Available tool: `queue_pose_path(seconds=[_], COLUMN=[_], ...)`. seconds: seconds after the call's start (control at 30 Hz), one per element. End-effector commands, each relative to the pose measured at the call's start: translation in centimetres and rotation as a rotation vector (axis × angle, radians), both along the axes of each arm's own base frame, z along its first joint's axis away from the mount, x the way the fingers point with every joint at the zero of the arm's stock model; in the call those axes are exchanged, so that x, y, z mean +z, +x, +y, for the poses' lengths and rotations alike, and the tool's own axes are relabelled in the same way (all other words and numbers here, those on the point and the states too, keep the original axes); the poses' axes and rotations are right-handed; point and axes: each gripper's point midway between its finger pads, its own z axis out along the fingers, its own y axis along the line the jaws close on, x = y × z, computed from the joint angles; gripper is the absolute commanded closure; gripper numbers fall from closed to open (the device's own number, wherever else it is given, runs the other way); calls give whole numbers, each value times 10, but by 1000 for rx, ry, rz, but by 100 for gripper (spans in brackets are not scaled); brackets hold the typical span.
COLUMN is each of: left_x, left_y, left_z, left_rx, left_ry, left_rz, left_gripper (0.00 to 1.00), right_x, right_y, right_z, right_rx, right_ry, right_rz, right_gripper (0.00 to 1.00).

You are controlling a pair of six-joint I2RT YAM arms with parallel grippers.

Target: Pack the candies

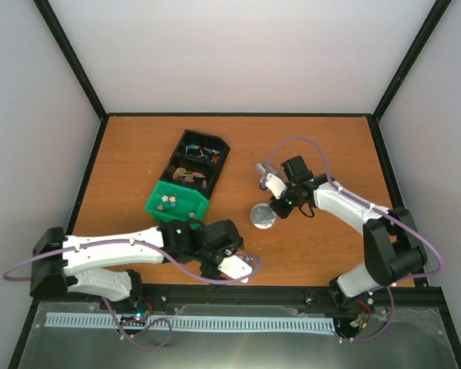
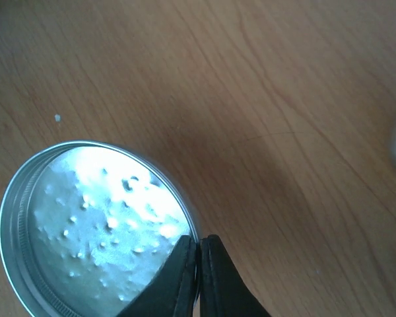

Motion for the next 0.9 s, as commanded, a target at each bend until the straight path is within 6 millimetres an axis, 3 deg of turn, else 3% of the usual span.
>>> queue_pose_path(seconds=[0.0, 0.13, 0.33, 0.63, 0.87], left_x=[-5, -24, -55, -58, -52], left_y=[7, 11, -4, 42, 87], left_z=[-27, -39, -41, -53, -48], left_rx=[1, -6, -59, 141, 276], left_ry=[-45, -62, -41, -64, -65], left_rz=[-134, -223, -253, -386, -412], left_gripper=[0, 0, 0, 1, 5], right_x=[31, 47, 56, 74, 91], right_y=[10, 17, 25, 32, 35], right_z=[-5, -16, -27, -36, -35], right_rx=[-61, -114, -171, -196, -193], right_ry=[104, 165, 236, 299, 342], right_rz=[-9, -28, -2, 2, 4], right_gripper=[97, 97, 97, 97, 97])
